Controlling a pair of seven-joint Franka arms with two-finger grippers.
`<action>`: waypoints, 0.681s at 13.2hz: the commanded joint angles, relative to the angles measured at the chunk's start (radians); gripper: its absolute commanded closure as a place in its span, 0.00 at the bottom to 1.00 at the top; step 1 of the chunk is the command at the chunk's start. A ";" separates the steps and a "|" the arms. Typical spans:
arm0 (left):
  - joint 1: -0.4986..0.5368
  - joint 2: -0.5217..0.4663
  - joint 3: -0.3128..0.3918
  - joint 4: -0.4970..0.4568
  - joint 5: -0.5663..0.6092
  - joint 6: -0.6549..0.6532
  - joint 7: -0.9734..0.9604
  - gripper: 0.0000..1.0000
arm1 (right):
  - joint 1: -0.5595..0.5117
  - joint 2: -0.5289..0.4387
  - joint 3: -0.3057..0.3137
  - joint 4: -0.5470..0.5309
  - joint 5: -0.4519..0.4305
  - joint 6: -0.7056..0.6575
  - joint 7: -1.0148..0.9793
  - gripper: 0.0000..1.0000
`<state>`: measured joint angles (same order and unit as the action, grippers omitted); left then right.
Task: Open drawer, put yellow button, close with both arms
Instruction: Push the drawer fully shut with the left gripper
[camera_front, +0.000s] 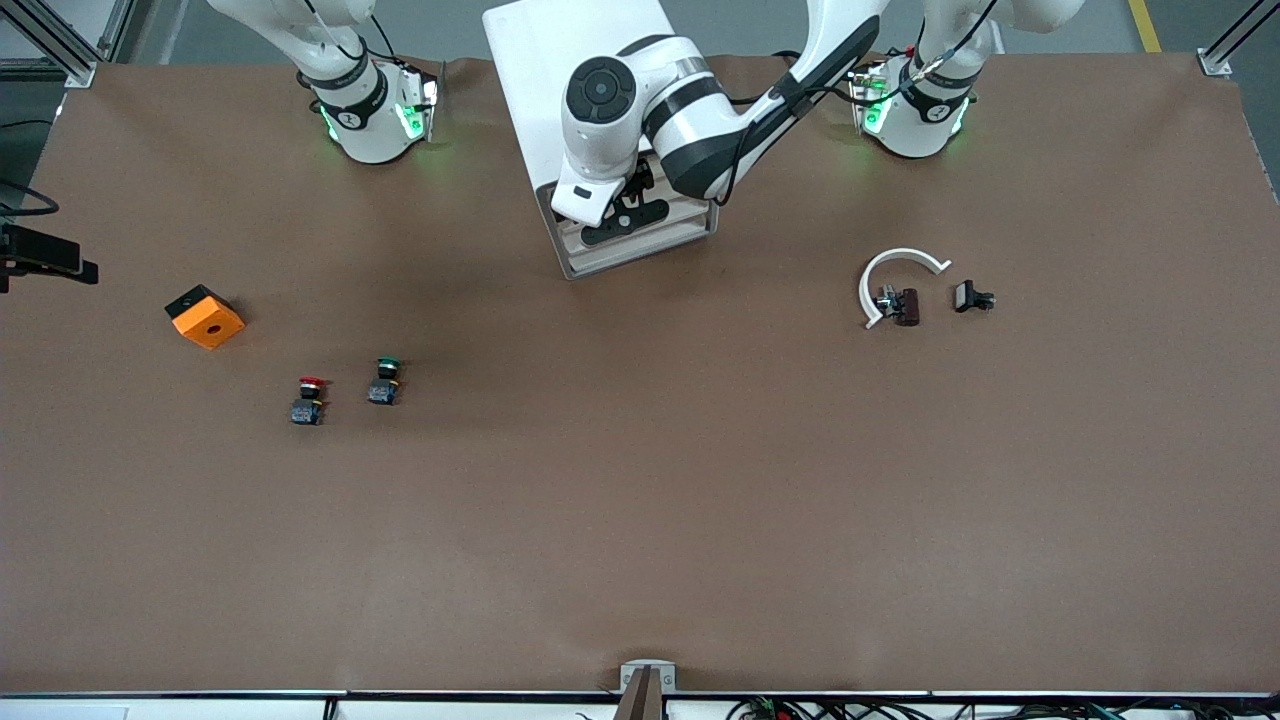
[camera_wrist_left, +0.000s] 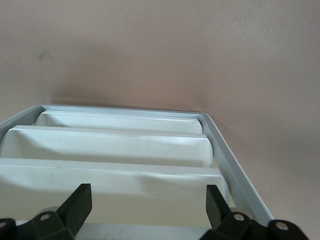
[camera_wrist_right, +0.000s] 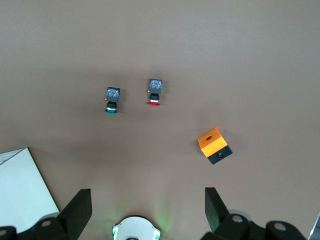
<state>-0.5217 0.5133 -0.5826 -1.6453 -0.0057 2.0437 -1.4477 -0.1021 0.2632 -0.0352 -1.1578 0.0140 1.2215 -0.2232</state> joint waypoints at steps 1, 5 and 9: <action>-0.011 -0.002 -0.023 0.001 -0.073 0.006 -0.017 0.00 | -0.014 -0.010 0.000 0.000 0.015 0.000 -0.027 0.00; 0.002 0.010 -0.020 0.002 -0.069 0.006 -0.008 0.00 | -0.042 -0.057 -0.005 -0.014 0.024 0.045 -0.022 0.00; 0.028 0.028 0.010 0.013 0.018 0.024 -0.003 0.00 | -0.034 -0.134 0.003 -0.103 0.024 0.151 -0.018 0.00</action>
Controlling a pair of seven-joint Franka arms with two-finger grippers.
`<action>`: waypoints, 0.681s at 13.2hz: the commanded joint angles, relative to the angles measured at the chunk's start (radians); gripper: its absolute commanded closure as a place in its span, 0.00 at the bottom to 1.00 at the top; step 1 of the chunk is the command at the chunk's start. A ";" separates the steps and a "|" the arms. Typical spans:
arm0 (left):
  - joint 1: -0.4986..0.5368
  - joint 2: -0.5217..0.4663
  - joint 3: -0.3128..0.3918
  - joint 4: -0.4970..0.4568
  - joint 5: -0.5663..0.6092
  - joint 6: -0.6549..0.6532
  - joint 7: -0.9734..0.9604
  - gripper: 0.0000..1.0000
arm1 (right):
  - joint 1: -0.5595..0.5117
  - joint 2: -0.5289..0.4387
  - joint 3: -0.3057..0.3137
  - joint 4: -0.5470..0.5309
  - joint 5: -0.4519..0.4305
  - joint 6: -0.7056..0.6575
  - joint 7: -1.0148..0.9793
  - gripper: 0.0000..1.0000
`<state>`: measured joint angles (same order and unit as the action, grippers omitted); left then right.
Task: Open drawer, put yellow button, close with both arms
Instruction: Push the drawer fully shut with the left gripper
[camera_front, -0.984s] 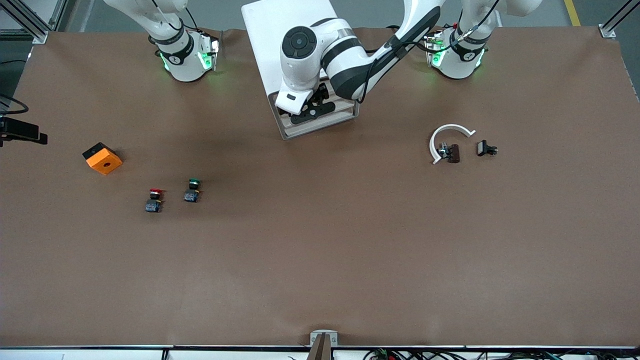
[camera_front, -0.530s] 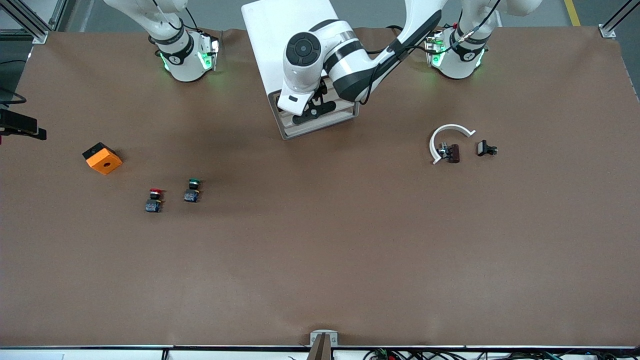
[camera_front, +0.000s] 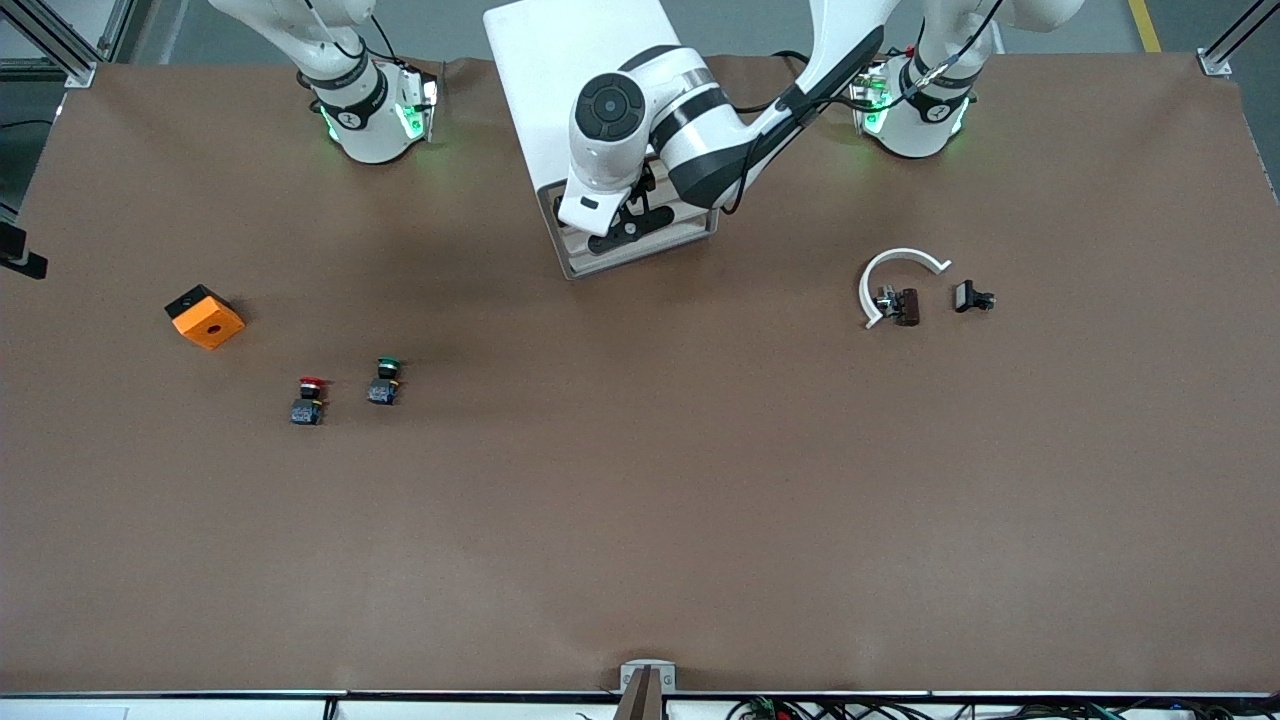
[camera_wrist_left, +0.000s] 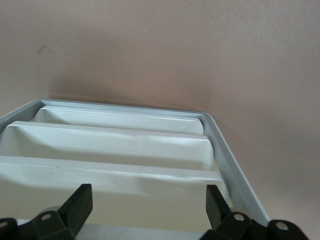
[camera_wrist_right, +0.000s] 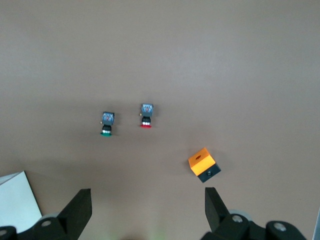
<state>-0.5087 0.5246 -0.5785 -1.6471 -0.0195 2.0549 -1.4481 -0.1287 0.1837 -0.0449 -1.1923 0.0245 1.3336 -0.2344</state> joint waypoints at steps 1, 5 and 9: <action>0.024 0.023 0.015 0.018 0.062 0.014 -0.003 0.00 | -0.008 -0.055 0.013 -0.070 0.015 0.038 0.018 0.00; 0.113 0.052 0.020 0.020 0.159 0.014 0.069 0.00 | -0.006 -0.064 0.014 -0.079 0.021 0.012 0.170 0.00; 0.238 0.098 0.022 0.012 0.260 0.014 0.156 0.00 | -0.003 -0.127 0.011 -0.176 0.020 0.031 0.167 0.00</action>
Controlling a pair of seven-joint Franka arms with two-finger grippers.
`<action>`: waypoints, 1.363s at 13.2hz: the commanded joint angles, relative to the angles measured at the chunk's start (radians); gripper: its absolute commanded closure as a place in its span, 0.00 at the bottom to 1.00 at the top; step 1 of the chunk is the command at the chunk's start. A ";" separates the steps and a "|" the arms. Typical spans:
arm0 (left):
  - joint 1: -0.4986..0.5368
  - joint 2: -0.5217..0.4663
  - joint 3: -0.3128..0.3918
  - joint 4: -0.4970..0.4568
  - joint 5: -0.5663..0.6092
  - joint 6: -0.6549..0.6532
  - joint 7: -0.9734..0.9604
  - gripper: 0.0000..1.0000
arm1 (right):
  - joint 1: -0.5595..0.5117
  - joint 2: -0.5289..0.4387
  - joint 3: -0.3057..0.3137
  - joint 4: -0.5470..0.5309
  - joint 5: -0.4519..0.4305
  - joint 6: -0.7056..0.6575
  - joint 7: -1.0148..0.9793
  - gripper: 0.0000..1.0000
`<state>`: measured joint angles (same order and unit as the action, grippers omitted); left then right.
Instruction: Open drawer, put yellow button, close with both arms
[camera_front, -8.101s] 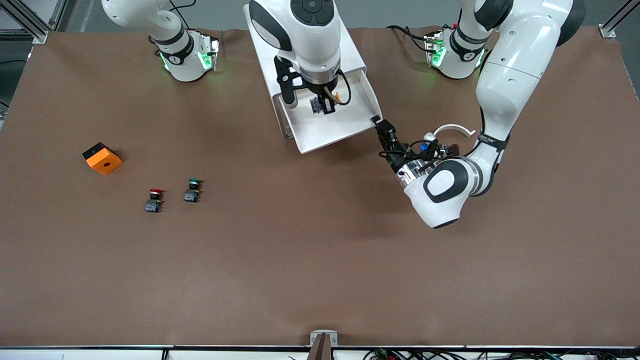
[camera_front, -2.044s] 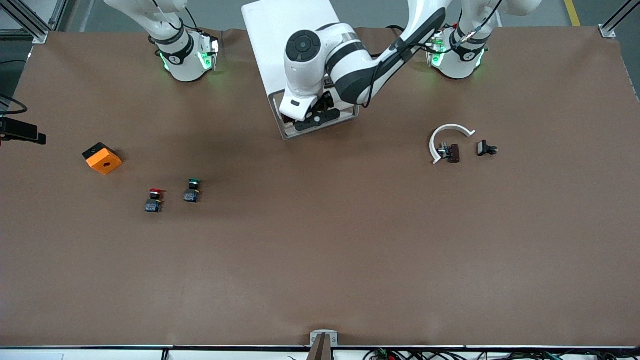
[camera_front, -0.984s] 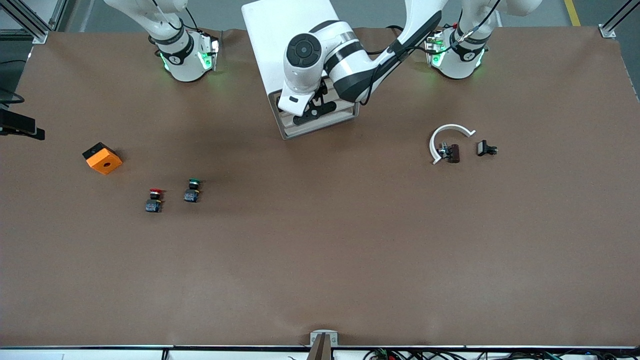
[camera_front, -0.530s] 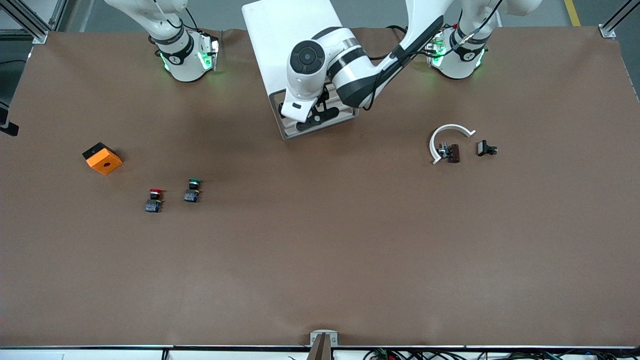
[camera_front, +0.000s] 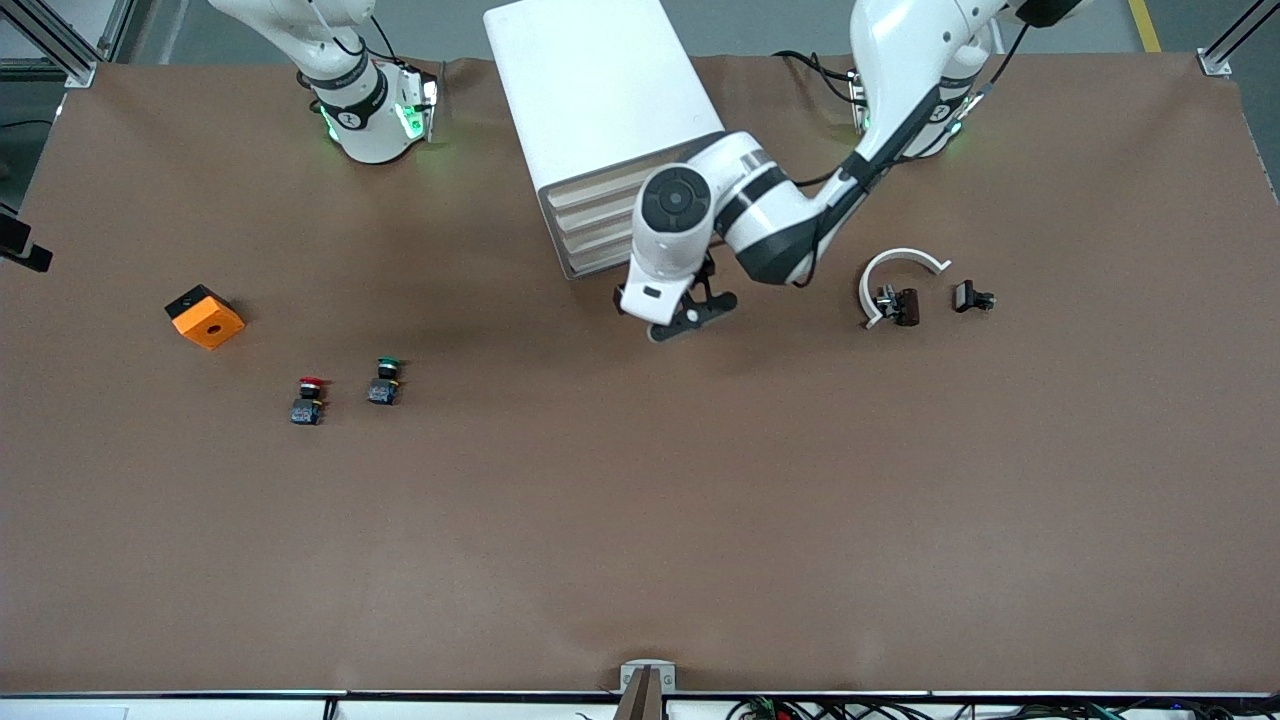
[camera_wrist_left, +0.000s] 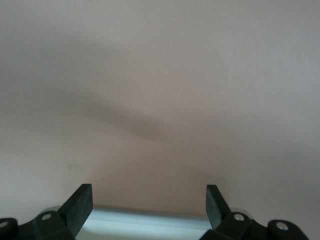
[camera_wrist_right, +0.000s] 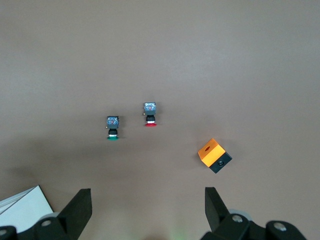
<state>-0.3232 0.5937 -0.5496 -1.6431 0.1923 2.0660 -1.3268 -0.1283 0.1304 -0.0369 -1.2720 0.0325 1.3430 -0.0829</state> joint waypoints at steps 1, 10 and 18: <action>0.088 0.034 -0.007 0.006 0.055 0.003 0.069 0.00 | -0.004 -0.092 0.003 -0.125 0.007 0.034 0.014 0.00; 0.507 -0.070 -0.016 -0.007 0.056 -0.047 0.561 0.00 | -0.001 -0.213 0.006 -0.304 -0.029 0.169 -0.069 0.00; 0.739 -0.199 -0.020 -0.060 0.039 -0.075 0.978 0.00 | 0.019 -0.273 0.103 -0.379 -0.029 0.209 0.078 0.00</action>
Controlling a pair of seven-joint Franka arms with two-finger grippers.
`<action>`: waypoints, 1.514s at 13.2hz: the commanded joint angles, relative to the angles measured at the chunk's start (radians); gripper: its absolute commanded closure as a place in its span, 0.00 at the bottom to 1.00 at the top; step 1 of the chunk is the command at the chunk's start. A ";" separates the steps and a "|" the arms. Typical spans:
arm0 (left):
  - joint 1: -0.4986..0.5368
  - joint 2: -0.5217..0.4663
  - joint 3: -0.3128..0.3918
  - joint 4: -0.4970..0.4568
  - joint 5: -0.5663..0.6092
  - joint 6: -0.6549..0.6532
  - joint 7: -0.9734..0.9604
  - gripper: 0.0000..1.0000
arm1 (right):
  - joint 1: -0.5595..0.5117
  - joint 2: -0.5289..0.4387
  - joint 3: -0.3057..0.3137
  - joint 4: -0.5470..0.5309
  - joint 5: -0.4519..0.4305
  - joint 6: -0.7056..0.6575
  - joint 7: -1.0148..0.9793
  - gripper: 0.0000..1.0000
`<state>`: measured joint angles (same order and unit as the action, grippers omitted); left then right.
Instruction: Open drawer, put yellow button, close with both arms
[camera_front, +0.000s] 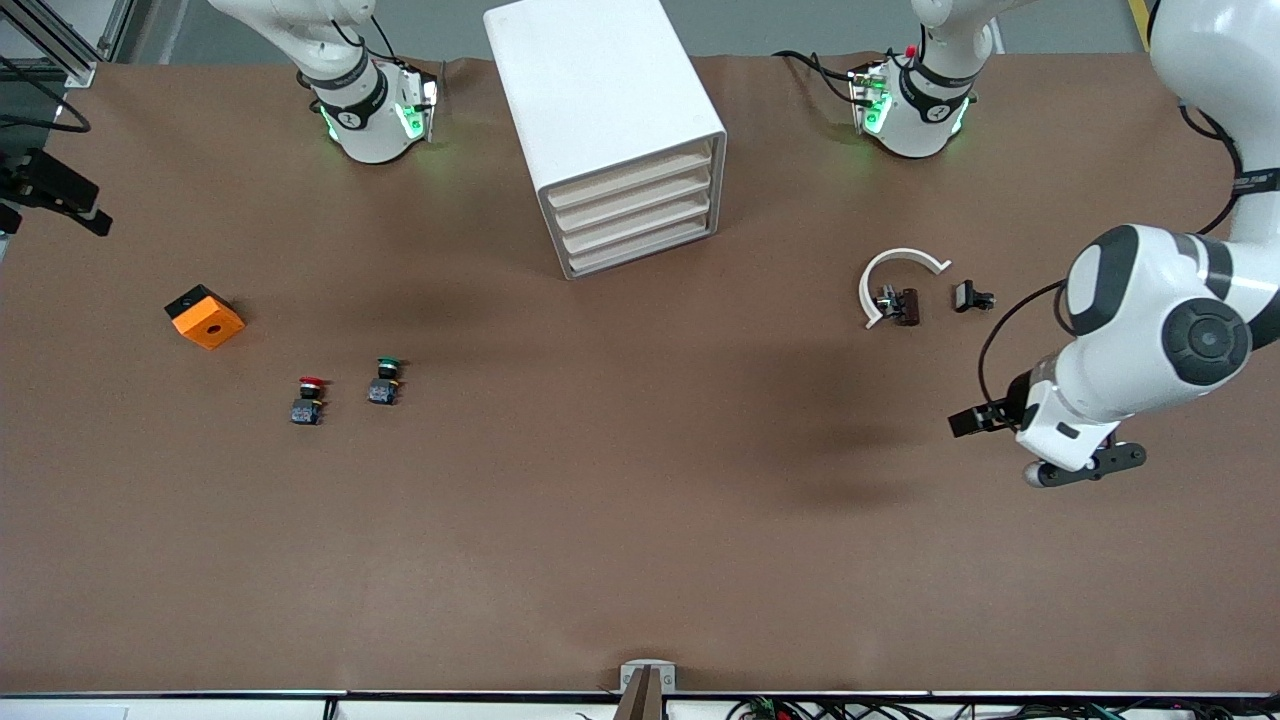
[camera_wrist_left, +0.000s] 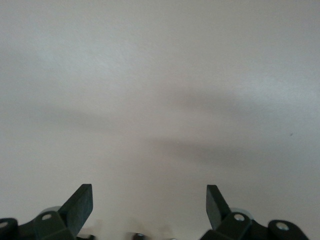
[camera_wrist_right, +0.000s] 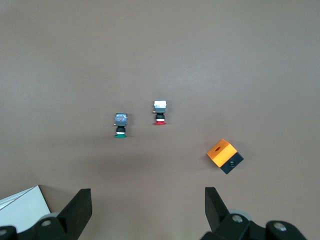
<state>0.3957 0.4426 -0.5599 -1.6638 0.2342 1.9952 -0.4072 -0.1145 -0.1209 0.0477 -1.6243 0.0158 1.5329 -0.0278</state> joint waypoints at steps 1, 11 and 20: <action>0.015 -0.061 0.011 -0.039 -0.004 -0.006 0.098 0.00 | 0.010 -0.017 0.020 -0.019 -0.013 0.019 0.023 0.00; -0.463 -0.327 0.627 -0.209 -0.231 -0.004 0.360 0.00 | -0.027 -0.014 0.006 -0.016 -0.008 0.019 -0.075 0.00; -0.462 -0.591 0.621 -0.151 -0.228 -0.289 0.344 0.00 | -0.019 -0.014 0.009 -0.017 0.001 0.021 -0.066 0.00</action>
<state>-0.0534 -0.1451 0.0471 -1.8614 0.0168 1.7603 -0.0680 -0.1285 -0.1209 0.0556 -1.6262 0.0144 1.5468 -0.0916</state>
